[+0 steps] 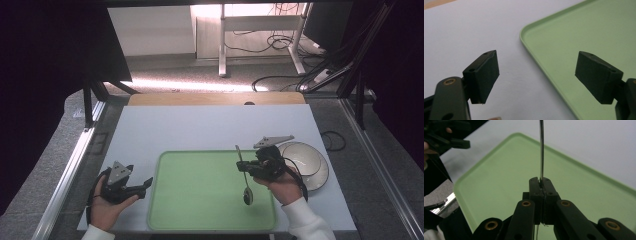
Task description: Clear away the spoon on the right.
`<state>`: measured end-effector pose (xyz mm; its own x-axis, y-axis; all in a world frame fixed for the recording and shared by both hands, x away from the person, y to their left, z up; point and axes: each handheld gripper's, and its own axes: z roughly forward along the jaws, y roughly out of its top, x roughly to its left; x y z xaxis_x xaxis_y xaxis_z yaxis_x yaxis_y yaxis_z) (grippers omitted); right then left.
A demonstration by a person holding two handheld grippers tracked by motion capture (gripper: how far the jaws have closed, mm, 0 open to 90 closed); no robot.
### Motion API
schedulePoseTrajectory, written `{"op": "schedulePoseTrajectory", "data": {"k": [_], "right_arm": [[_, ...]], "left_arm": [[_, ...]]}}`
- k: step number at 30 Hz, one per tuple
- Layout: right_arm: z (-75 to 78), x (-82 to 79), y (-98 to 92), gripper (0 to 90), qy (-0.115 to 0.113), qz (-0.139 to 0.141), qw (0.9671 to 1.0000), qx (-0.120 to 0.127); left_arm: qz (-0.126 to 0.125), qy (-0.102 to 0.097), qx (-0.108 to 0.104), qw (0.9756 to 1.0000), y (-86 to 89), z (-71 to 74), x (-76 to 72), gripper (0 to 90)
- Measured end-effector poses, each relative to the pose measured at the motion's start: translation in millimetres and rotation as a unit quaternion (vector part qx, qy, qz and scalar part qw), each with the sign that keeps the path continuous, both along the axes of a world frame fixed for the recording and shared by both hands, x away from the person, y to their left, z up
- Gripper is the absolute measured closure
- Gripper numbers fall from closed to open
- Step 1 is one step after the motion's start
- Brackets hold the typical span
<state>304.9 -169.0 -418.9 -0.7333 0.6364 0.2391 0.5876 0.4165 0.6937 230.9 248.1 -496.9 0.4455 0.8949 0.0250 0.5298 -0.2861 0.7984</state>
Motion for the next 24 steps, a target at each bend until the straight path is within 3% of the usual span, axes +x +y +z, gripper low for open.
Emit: {"op": "schedulePoseTrajectory", "data": {"k": [9,24], "right_arm": [[-35.6,13.3,9.9,88.7,0.036,-0.014,0.9979,-0.053],[-63.2,23.0,20.7,84.9,0.058,-0.041,0.9912,-0.112]], "left_arm": [[-0.003,0.001,0.002,1.0,-1.3,-0.4,0.1,19.0],[-0.006,0.006,0.006,0.9999,-1.9,-2.4,1.0,18.8]]}}
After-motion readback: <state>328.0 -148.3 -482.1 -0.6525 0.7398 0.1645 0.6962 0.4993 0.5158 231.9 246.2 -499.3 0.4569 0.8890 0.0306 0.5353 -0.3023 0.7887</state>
